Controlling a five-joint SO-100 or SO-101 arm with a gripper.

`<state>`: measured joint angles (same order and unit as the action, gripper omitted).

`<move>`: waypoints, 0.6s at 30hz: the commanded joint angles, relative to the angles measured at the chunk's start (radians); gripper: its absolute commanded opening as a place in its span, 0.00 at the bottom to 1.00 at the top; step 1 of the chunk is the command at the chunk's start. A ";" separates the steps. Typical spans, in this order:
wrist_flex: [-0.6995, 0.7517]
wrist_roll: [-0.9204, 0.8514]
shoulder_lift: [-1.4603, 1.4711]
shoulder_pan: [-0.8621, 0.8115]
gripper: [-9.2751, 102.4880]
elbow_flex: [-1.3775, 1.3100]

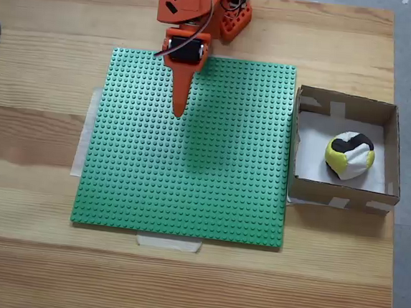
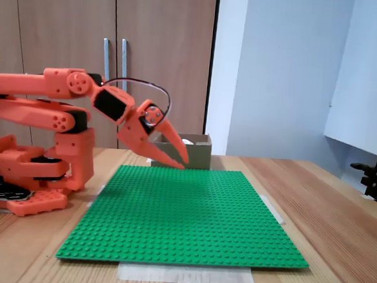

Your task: Pick the ball and put it in the box.

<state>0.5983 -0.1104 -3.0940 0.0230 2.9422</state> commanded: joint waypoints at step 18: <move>0.129 -0.018 -0.129 -0.003 0.12 0.176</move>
<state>0.7133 -0.1350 -3.2076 0.0153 3.0971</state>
